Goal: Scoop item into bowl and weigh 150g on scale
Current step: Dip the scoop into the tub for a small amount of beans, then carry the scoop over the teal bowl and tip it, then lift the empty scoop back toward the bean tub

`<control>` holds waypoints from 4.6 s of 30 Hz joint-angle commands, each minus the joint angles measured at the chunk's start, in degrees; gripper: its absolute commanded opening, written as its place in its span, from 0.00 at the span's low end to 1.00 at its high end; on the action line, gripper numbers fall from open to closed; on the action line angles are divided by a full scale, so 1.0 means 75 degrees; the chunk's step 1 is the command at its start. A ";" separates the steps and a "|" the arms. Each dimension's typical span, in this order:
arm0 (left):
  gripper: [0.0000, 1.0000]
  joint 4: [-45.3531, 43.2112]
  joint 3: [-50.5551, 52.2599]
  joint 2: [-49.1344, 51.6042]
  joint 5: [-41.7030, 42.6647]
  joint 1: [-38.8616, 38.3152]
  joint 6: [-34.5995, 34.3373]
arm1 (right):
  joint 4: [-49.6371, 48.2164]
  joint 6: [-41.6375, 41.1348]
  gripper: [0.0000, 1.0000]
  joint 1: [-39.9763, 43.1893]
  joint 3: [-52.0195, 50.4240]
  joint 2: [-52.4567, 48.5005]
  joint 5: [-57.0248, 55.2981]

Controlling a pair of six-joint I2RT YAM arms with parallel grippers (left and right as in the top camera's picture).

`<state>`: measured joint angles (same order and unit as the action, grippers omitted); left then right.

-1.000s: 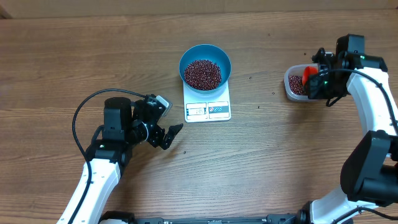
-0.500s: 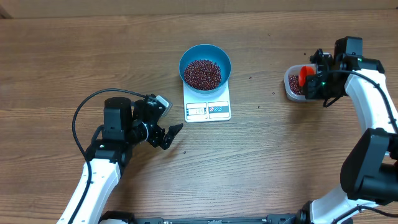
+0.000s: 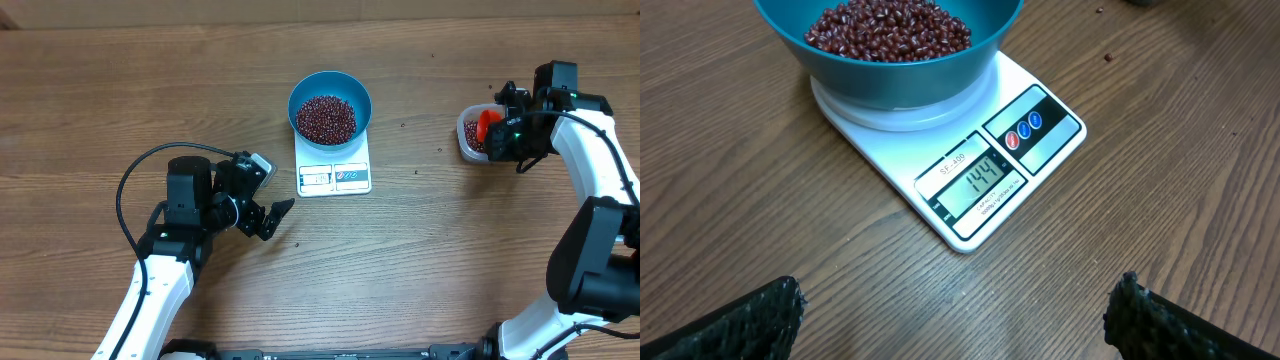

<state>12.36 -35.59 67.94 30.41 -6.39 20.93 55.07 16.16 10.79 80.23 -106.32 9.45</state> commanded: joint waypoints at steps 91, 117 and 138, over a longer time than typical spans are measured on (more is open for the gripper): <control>1.00 -0.0023 -0.0020 0.0026 0.0064 -0.0052 -0.0079 | 0.0600 -0.0761 0.04 -0.5773 0.3258 -0.0163 -0.2908; 1.00 -0.0020 -0.0020 0.0026 0.0064 -0.0052 -0.0079 | 0.1711 -0.0988 0.04 -0.4095 0.4750 0.0382 -0.0434; 1.00 -0.0023 -0.0020 0.0026 0.0064 -0.0052 -0.0079 | 0.3104 -0.0901 0.04 -0.0137 0.3815 0.0554 -0.0248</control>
<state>12.36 -35.59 67.94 30.44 -6.39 20.93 79.13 9.06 9.06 111.63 -103.63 7.40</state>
